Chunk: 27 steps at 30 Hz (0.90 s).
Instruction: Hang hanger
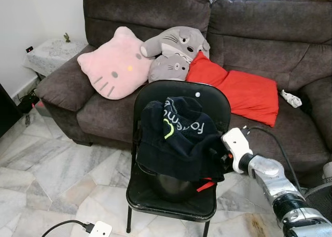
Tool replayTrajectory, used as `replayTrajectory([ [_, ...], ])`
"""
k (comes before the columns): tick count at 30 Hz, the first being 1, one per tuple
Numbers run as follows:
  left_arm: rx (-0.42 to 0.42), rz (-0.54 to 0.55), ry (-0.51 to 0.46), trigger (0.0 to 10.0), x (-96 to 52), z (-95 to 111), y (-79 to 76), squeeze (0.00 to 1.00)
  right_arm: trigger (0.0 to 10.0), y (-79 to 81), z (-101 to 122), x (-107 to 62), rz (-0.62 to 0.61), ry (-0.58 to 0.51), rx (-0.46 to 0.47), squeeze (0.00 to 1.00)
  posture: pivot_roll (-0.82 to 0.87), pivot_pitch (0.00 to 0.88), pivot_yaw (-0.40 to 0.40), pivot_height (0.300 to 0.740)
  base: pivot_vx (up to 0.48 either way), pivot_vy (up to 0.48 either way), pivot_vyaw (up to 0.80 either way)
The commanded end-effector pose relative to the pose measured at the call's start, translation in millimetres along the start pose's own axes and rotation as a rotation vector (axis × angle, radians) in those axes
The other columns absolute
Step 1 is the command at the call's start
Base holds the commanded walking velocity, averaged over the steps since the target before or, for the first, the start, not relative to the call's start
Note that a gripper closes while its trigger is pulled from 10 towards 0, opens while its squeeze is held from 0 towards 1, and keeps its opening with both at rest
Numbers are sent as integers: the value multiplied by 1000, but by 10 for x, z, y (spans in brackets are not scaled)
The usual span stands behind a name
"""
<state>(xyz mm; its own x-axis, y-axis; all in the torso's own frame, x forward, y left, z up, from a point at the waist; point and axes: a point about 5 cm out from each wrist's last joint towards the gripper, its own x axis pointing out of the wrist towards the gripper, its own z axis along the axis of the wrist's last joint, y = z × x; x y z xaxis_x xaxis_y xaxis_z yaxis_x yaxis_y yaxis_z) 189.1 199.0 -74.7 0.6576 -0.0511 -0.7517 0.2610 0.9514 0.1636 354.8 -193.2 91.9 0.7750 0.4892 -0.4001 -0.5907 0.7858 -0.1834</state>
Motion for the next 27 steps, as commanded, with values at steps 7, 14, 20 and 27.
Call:
replayTrajectory([
  [7, -8, 5, 29, 10000, -19, -78, -8, 0, 10000, 4, -26, 5, -12, -40, 142, 1000, -98, 92, 20, 740, 0, 0, 0],
  [14, -7, 3, 29, 10000, -19, -77, -9, 0, 10000, -57, 196, -7, -5, -168, 141, 1000, -105, 90, 20, 740, 0, 0, 0],
  [20, -5, 0, 29, 10000, -19, -79, -10, 0, 10000, -44, 257, -38, 8, -228, 152, 1000, -113, 86, 19, 740, 0, 0, 0],
  [27, 1, -11, 32, 10000, -21, -87, -17, 0, 10000, 51, 49, -41, 18, -152, 256, 1000, -121, 75, 21, 740, 0, 0, 0],
])
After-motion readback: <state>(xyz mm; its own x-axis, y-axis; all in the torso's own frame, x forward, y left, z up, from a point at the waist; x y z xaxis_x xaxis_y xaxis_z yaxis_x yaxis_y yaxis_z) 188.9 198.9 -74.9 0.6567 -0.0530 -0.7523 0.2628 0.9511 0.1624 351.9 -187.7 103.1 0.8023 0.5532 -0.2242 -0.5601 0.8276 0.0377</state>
